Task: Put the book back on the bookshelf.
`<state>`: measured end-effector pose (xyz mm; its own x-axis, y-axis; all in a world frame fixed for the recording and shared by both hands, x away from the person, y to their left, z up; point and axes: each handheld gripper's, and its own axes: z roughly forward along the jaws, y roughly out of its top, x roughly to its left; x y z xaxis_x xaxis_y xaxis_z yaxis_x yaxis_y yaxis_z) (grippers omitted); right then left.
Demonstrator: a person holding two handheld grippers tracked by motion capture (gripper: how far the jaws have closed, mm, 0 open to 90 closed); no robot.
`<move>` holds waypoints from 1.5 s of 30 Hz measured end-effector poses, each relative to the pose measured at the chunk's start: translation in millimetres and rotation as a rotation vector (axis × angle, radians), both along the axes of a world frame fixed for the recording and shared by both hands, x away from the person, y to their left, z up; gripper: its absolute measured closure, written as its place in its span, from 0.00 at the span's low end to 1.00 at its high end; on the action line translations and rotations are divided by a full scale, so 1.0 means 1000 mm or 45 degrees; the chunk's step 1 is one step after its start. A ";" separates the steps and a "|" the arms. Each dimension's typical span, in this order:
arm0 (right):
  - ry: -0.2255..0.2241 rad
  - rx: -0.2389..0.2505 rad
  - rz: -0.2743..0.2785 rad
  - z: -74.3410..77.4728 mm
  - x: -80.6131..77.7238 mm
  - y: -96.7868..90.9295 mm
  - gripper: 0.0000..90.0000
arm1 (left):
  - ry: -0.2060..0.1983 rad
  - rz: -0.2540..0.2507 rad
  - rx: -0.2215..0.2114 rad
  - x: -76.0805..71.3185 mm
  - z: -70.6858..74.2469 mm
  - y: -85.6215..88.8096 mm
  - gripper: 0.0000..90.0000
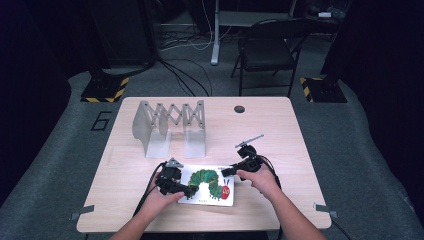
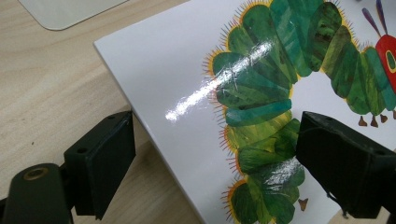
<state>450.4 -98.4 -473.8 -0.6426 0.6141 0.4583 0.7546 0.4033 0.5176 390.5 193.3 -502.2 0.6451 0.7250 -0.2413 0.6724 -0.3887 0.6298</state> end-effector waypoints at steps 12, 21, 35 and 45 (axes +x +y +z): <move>-0.008 -0.001 -0.038 0.002 0.000 0.002 0.61 | -0.101 0.077 0.040 -0.003 0.014 0.007 0.37; -0.038 0.055 -0.039 0.008 -0.002 0.011 0.62 | -0.111 -0.031 0.028 -0.006 0.020 -0.015 0.54; -0.018 0.008 -0.005 0.002 -0.001 0.008 0.64 | -0.064 0.118 0.120 0.001 0.011 0.021 0.35; -0.027 -0.005 0.013 0.002 0.000 0.008 0.64 | -0.012 0.166 0.039 0.004 0.000 0.032 0.17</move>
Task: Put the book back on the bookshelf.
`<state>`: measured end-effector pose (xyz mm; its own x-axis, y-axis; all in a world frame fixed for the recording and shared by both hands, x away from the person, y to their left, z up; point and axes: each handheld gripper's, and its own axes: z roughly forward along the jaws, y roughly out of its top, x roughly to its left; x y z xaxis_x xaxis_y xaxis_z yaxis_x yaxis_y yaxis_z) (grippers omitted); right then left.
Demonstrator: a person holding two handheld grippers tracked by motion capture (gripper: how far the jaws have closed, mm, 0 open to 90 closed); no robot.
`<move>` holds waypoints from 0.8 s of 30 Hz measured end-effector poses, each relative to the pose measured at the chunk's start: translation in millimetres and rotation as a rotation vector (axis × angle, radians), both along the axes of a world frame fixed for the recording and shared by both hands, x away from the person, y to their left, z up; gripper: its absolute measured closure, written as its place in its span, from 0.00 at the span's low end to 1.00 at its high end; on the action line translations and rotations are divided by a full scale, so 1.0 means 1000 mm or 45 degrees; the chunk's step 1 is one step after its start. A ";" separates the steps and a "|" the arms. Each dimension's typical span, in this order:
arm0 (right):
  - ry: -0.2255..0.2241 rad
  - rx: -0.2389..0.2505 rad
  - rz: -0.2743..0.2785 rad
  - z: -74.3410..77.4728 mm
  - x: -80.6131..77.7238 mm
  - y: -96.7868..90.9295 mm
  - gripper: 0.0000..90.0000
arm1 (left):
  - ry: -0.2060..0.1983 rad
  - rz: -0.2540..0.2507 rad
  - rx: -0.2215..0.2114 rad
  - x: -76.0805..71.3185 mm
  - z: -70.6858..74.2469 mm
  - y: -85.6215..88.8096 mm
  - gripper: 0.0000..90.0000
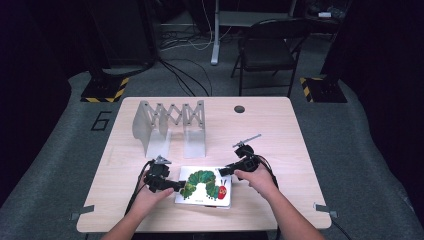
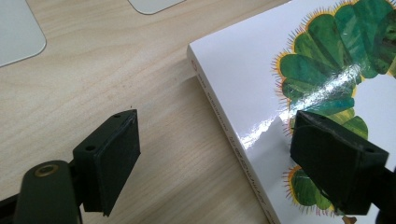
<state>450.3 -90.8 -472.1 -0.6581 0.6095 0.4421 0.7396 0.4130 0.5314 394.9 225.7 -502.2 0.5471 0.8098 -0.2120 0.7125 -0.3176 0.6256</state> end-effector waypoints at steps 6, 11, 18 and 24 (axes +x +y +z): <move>0.000 -0.017 0.020 -0.002 0.001 -0.001 0.64 | 0.027 -0.036 -0.054 0.002 -0.002 -0.003 0.17; -0.009 -0.022 0.023 -0.002 0.000 0.000 0.64 | 0.033 -0.054 -0.065 0.002 -0.003 -0.005 0.16; -0.012 -0.033 0.037 -0.002 -0.001 0.000 0.64 | 0.038 -0.071 -0.080 0.002 -0.003 -0.010 0.16; -0.015 -0.036 0.035 -0.001 -0.001 0.000 0.64 | 0.062 -0.075 -0.118 0.003 -0.004 -0.015 0.16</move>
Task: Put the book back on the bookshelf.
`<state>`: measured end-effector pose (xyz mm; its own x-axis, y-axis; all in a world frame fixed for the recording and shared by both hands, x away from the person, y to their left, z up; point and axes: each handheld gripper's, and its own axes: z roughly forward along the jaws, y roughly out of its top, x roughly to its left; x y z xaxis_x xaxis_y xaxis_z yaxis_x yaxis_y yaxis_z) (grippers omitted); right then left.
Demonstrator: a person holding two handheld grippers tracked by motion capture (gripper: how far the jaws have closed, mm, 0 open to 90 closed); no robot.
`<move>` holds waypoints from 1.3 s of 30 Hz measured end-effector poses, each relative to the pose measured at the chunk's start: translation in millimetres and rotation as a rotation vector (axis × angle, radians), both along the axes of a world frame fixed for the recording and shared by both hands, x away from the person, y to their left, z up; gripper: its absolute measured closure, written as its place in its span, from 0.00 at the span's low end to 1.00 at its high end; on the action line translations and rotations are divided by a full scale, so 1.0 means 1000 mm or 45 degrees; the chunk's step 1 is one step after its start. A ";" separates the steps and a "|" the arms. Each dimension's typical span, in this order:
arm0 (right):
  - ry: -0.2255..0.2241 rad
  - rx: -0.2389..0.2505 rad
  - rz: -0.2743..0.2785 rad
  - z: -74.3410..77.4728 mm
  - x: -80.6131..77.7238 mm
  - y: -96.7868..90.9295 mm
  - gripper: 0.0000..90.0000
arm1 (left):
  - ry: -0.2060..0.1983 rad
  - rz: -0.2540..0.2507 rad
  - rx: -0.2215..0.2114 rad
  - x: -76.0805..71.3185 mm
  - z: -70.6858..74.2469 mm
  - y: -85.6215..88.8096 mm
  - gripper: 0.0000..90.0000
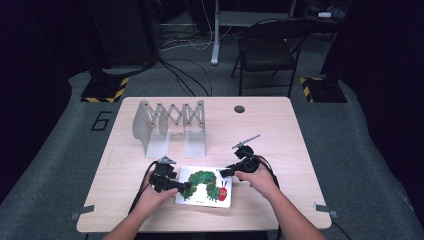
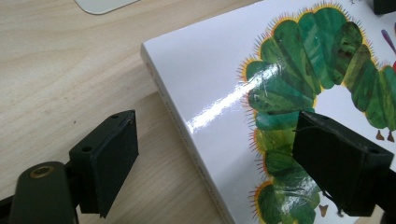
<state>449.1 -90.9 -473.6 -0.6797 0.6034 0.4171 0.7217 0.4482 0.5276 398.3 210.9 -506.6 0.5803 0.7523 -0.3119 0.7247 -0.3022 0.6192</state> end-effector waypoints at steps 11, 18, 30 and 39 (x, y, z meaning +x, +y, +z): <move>-0.005 -0.010 -0.005 0.001 0.000 0.001 0.64 | 0.005 -0.042 -0.011 0.000 0.002 -0.011 0.17; -0.007 -0.011 -0.008 0.000 0.000 0.000 0.63 | -0.017 -0.037 0.014 -0.002 0.004 -0.012 0.19; -0.019 -0.033 -0.022 0.002 -0.002 0.002 0.63 | -0.044 0.004 0.019 -0.003 0.013 -0.005 0.35; -0.046 -0.025 -0.061 0.009 -0.003 0.003 0.64 | -0.067 0.031 0.046 -0.006 0.022 -0.005 0.41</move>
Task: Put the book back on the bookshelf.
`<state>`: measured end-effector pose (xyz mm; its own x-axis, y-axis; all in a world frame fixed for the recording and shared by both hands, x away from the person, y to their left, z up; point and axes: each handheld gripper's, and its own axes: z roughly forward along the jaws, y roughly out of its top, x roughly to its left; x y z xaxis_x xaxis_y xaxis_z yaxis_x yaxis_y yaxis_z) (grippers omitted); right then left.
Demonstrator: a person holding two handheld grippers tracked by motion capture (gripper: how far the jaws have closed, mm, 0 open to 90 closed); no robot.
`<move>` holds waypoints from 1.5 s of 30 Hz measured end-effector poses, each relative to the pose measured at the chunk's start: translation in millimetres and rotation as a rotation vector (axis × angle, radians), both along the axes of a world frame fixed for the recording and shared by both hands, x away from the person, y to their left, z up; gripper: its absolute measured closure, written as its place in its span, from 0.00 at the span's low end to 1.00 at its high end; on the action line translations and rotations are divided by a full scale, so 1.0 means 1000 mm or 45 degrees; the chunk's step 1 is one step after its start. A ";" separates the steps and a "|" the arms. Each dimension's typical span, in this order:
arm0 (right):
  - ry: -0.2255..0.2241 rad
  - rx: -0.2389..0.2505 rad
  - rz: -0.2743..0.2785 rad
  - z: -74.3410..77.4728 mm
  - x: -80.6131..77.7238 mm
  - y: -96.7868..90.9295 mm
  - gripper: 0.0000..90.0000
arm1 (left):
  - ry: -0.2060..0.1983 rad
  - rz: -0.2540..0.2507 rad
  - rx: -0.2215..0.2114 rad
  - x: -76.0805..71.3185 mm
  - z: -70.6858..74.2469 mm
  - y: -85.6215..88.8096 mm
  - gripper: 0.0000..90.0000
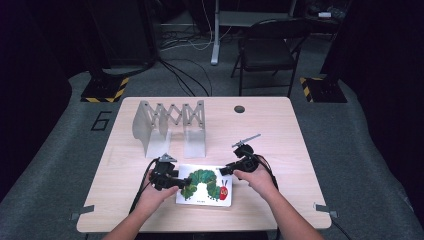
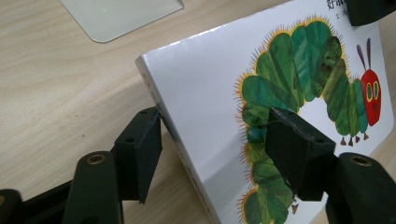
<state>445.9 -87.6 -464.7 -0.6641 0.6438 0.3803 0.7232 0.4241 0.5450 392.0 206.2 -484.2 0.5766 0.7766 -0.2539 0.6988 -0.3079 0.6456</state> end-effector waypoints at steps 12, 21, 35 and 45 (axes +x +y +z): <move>-0.048 -0.002 -0.047 0.013 0.000 0.004 0.65 | -0.047 -0.001 0.028 -0.001 0.009 0.005 0.50; -0.124 0.019 -0.046 0.025 -0.001 0.004 0.67 | -0.115 0.021 0.045 -0.002 0.021 0.007 0.57; -0.192 0.001 -0.044 0.036 -0.003 0.010 0.66 | -0.141 0.042 0.042 -0.004 0.028 0.012 0.64; -0.224 -0.014 -0.017 0.041 -0.005 0.011 0.64 | -0.177 0.038 0.057 -0.009 0.033 0.012 0.66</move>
